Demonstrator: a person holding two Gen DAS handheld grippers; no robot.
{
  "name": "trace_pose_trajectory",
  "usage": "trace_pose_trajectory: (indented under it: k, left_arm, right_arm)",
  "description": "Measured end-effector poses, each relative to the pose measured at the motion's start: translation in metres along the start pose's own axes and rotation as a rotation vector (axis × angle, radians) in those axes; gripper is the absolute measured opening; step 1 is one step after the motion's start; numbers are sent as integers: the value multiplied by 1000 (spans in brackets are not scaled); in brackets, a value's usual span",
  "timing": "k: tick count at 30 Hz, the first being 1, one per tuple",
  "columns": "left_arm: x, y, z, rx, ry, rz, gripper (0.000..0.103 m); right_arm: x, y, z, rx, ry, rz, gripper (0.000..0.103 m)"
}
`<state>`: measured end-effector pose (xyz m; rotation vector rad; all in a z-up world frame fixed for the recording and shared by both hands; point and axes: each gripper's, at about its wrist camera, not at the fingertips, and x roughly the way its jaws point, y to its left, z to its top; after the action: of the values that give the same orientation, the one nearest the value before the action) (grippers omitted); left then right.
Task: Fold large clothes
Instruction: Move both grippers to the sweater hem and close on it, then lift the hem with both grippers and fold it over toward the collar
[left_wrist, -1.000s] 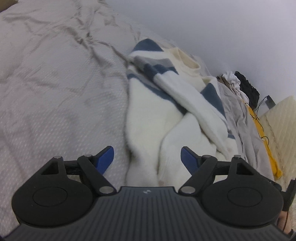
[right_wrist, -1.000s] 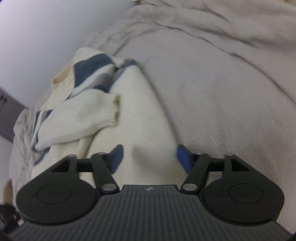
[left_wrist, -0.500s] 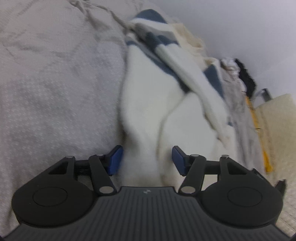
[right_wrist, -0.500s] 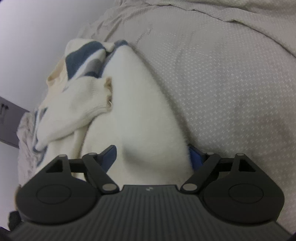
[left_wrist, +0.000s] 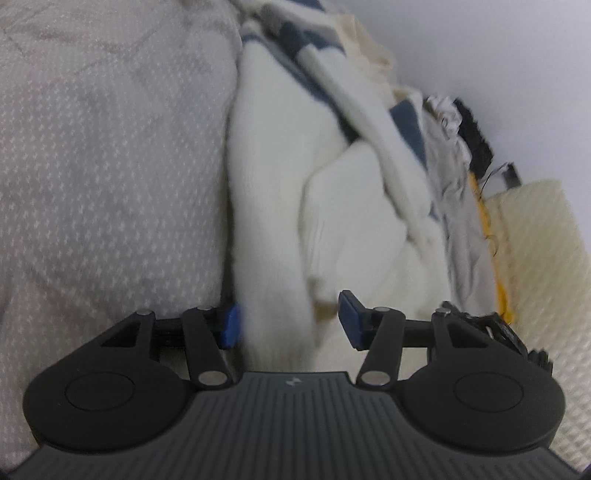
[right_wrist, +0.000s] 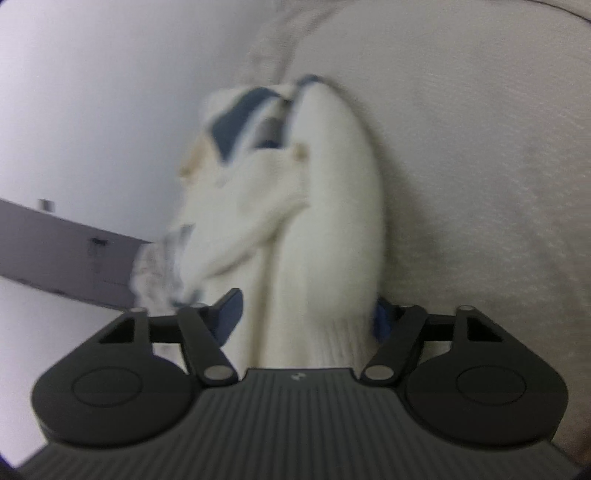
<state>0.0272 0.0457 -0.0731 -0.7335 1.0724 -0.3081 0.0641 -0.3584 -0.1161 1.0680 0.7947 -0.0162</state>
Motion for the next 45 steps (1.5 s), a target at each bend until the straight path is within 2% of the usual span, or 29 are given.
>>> trace_pose_trajectory:
  k: [1,3,6,10,13,14,18,19,24,32,34,39,45]
  left_arm:
    - [3,-2,-1,7,12,9,59]
    - [8,-2,-4,15,31,19,59]
    - [12,-5,-8,33,43,35,59]
    - [17,-9,-11,46,47,53,59]
    - [19,-13,-12,58,41,67,55]
    - [20,-14,-12,63,41,70,52]
    - [20,-15,-10,54,23,84,25]
    - [17,-14,-8,50,7,86,24]
    - [-11,-12,3,-21,-98,-23,18]
    - [-67,-11,35,-91,-258,-180,14]
    - [-79,-14,41,-103,-282,-226,14]
    - [-115,-22,48,-86,-332,-274,14]
    - [-169,-24,36,-55,-363,-339,14]
  right_arm:
    - [3,-4,-1,14,12,-46,53]
    - [10,-10,-2,46,47,-85,47]
    - [14,-9,-5,44,63,-89,47]
    - [21,-3,-9,39,87,-72,31]
    - [18,-2,-14,16,84,-76,27]
    - [18,-1,-15,14,79,-70,26]
    - [21,5,-10,-23,65,-49,22]
    - [21,7,-9,-35,59,-44,22]
    - [6,18,-5,-77,21,43,19]
    - [-24,46,15,-114,4,267,16]
    - [-34,55,19,-125,2,313,16]
    - [-60,76,21,-181,-6,392,16]
    - [-103,97,9,-273,-19,445,16]
